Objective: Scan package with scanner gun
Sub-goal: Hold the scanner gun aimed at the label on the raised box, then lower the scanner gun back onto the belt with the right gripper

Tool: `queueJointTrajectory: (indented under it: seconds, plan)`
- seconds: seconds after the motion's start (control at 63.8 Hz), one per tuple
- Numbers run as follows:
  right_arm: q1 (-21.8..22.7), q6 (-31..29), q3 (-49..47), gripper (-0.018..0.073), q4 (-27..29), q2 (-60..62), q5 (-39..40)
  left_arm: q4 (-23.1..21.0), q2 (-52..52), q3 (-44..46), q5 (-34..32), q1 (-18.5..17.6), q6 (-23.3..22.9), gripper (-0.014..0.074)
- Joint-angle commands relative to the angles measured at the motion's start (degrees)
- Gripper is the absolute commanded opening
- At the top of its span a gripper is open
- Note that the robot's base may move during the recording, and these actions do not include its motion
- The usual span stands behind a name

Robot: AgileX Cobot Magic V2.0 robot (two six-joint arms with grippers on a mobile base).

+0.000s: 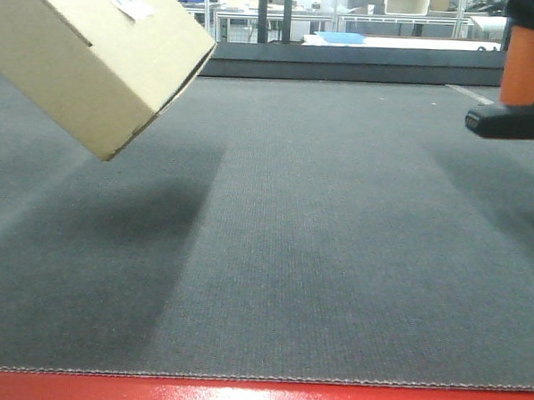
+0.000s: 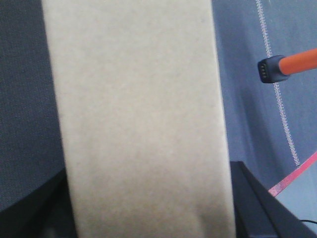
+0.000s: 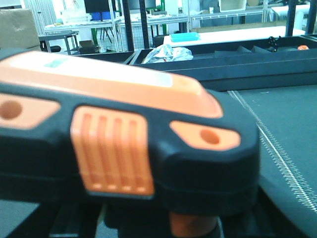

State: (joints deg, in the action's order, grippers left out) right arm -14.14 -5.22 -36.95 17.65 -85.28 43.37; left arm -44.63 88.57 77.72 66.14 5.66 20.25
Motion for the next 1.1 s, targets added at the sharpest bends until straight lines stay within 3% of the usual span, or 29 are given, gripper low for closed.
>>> queueJointTrajectory:
  seconds: [0.0,0.58,1.082]
  plan:
    - [0.3,2.3,-0.2,-0.0161,-1.7,-1.6,6.2,-1.6,-0.7,0.2,0.2,-0.2,0.2,-0.0111]
    - [0.3,2.7,-0.2,-0.0161,-2.0,-9.5,9.0,-1.6,-0.7,0.2,1.0,-0.2,0.2,-0.0111]
    - [0.3,2.7,-0.2,-0.0161,-2.0,-9.5,4.1,-1.6,-0.7,0.2,2.3,-0.2,0.2,-0.0111]
